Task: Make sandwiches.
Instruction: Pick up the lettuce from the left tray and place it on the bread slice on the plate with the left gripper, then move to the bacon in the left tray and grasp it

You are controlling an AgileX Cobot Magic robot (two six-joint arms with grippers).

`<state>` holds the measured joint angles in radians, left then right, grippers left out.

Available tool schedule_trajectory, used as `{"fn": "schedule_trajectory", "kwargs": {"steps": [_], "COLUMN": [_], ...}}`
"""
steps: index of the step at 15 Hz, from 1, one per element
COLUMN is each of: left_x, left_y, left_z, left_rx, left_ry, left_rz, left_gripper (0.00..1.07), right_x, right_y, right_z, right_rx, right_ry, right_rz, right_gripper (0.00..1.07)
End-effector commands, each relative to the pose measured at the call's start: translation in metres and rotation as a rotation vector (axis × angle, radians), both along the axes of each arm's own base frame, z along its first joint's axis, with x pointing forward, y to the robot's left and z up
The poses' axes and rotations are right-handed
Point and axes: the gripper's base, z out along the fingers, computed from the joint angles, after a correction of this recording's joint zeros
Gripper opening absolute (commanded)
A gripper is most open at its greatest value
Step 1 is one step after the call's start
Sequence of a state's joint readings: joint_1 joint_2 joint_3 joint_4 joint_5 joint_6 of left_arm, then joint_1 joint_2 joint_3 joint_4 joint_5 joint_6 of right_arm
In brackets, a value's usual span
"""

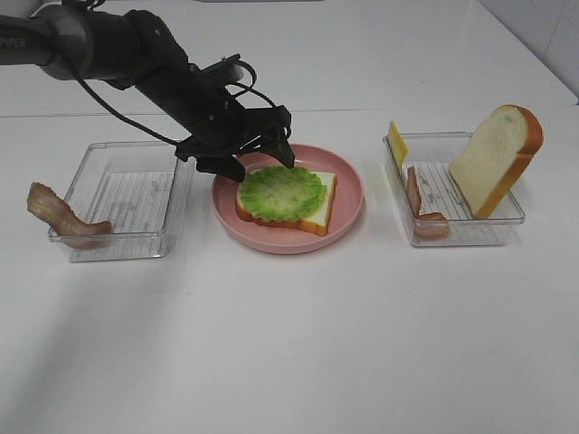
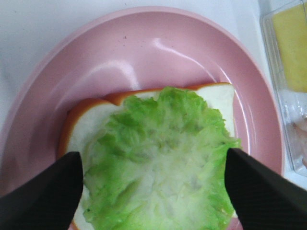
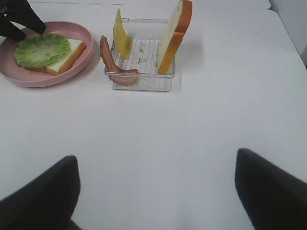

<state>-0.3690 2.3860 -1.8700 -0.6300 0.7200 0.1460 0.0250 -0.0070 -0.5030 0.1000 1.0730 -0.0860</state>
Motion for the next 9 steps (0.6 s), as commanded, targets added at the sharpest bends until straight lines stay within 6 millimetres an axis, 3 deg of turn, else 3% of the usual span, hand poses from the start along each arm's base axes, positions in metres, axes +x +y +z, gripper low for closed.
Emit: {"fn": "schedule_trajectory", "kwargs": {"steps": [1, 6, 9], "left_x": [0.000, -0.015, -0.030], "left_y": [0.004, 0.020, 0.034], "left_z": [0.028, 0.111, 0.151], "left_rx": [0.060, 0.180, 0.260], "left_ry": [-0.101, -0.280, -0.315], "left_rz": [-0.048, -0.112, -0.099], "left_gripper": [0.81, 0.81, 0.80], "right_x": [0.000, 0.000, 0.000], "right_y": [0.000, 0.000, 0.000], "right_z": [0.001, 0.001, 0.001], "right_rx": [0.002, 0.002, 0.002], "right_ry": [-0.018, -0.018, -0.018], "right_rz": [-0.004, -0.004, -0.004], "right_gripper": [0.83, 0.83, 0.83]}}
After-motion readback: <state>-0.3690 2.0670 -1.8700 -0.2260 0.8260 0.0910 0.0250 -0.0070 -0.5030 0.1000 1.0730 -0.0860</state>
